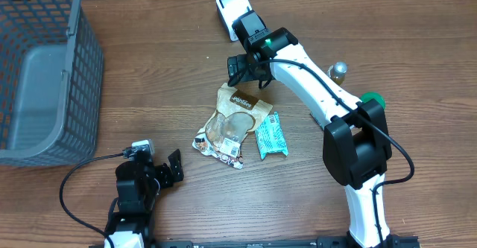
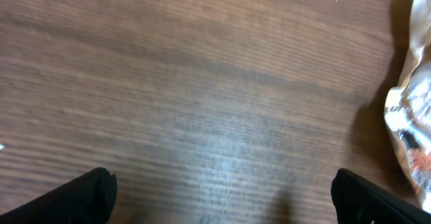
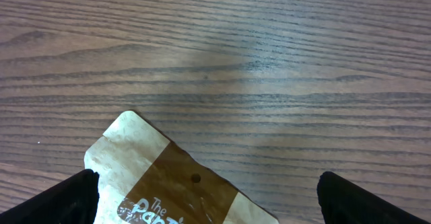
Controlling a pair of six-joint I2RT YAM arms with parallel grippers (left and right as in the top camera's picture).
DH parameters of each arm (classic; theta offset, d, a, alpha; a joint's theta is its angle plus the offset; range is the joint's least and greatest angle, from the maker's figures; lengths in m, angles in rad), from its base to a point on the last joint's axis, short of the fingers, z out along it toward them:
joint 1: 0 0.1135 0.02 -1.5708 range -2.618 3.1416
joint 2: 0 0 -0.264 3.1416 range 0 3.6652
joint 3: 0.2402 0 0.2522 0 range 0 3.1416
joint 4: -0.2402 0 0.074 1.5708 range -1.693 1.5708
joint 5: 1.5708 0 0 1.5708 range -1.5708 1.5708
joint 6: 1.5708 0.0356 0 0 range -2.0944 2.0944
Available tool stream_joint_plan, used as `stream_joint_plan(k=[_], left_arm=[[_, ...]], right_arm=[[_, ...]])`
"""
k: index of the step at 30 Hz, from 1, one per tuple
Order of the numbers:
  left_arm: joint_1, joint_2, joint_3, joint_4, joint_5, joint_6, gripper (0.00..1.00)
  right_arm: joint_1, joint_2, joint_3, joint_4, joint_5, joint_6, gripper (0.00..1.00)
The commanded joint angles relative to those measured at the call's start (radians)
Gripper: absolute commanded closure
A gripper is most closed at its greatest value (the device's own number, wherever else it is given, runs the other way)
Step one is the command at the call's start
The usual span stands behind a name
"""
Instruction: Scan the item barcode
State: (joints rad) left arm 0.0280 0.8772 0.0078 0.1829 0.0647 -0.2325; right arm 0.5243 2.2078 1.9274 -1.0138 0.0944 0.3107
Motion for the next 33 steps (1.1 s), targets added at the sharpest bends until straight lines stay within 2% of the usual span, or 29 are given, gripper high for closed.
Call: stream_joint_plan(k=[1, 5, 8, 33], left_arm=[[-0.002, -0.14, -0.003, -0.112, -0.04, 0.002, 0.0], [-0.002, -0.289, -0.003, -0.27, -0.058, 0.005, 0.01], [-0.003, -0.372, -0.003, -0.262, -0.046, 0.051, 0.01], [-0.003, -0.806, -0.003, -0.264, -0.039, 0.054, 0.0]], right_arm=[[0.002, -0.024, -0.003, 0.003, 0.01, 0.004, 0.0], [0.002, -0.024, -0.003, 0.003, 0.01, 0.004, 0.0], [0.002, -0.024, -0.003, 0.003, 0.01, 0.004, 0.0], [0.002, -0.024, -0.003, 0.003, 0.01, 0.004, 0.0]])
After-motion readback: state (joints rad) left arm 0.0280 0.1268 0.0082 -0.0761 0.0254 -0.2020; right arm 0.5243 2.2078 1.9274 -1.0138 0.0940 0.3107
